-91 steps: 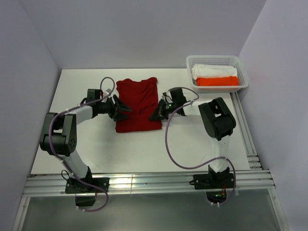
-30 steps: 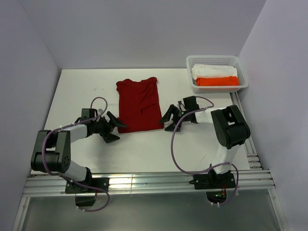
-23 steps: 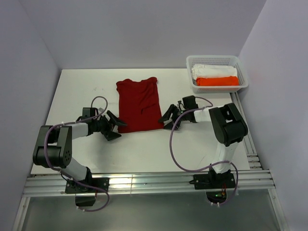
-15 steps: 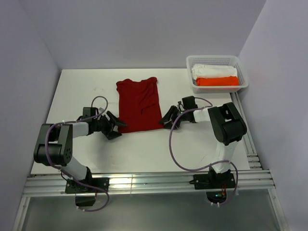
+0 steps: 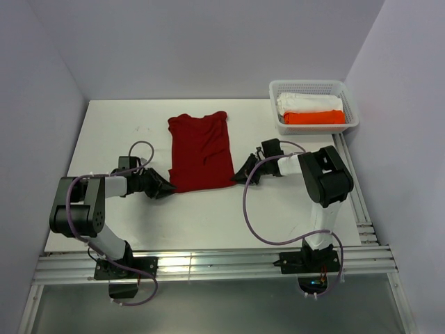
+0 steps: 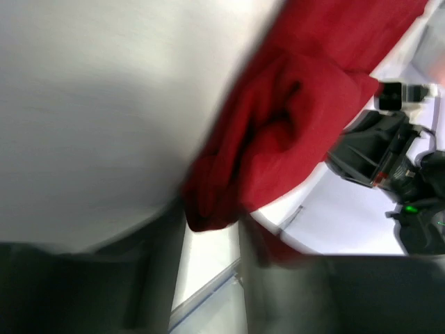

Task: Roll the t-shirts
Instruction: Roll the tshirt

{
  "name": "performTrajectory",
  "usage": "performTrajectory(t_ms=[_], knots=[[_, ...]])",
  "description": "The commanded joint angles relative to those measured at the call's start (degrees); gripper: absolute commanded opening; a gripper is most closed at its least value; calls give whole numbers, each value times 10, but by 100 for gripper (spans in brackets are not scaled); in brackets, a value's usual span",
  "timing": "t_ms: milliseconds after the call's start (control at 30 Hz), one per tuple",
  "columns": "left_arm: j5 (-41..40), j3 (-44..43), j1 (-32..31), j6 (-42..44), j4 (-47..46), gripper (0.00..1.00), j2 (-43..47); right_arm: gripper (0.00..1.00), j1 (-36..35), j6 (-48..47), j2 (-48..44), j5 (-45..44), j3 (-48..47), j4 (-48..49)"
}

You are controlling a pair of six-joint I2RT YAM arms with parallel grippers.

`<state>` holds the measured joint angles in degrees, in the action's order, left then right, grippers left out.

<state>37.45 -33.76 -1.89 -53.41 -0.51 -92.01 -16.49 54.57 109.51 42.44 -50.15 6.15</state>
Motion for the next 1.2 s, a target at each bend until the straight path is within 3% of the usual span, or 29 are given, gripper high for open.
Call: performTrajectory(t_ms=[0, 100, 133, 333, 533, 867, 1167], knots=[[-63, 9, 14, 40, 25, 28, -28, 15, -4, -5, 8, -16, -26, -4], [-52, 3, 18, 40, 18, 2, -49, 10, -4, -7, 9, -12, -32, -10], [-48, -3, 18, 39, 18, 1, -54, 9, -4, -11, 11, -11, -35, -15], [-44, -24, 18, 45, 21, 0, -70, 0, -4, -28, 10, -8, -42, -42], [-37, -23, 18, 51, 52, 0, -48, 0, -4, -57, -6, -11, -50, -96], [-32, 36, -5, -13, 144, 0, 52, 0, -6, -79, -47, -16, -22, -244], [-44, 83, -68, -82, 223, 0, 175, 0, -11, -57, -175, -59, 76, -312]])
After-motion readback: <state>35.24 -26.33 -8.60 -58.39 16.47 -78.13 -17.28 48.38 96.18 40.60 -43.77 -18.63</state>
